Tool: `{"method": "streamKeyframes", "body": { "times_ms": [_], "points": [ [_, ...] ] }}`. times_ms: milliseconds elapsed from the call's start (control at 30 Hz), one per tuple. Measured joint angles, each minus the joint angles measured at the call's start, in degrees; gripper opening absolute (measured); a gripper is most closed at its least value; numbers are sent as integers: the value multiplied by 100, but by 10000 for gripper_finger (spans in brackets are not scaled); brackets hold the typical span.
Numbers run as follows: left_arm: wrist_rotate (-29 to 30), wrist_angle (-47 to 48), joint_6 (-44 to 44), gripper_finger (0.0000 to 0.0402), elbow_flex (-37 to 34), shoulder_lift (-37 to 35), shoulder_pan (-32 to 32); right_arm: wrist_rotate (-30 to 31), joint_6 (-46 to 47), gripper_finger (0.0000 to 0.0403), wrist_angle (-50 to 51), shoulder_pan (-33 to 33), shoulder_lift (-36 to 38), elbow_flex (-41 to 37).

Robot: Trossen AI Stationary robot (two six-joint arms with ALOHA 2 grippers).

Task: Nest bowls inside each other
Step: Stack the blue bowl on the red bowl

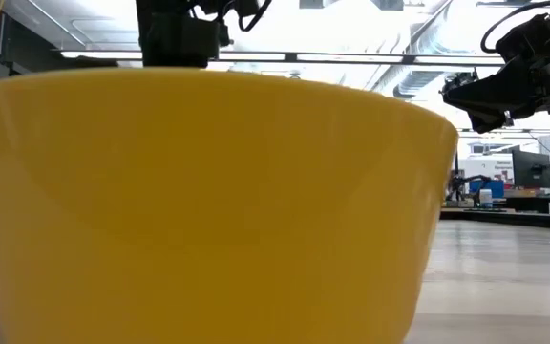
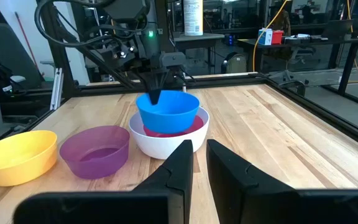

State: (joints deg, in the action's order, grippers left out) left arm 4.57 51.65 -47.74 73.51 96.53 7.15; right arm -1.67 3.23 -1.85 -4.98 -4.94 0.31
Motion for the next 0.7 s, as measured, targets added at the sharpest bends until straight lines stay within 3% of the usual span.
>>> {"method": "streamKeyframes", "body": {
  "times_ms": [700],
  "points": [
    [26, 29, -156, 0, -15, 7, -86, 0, 0, 39, -2, -1, 0, -1]
  ]
}}
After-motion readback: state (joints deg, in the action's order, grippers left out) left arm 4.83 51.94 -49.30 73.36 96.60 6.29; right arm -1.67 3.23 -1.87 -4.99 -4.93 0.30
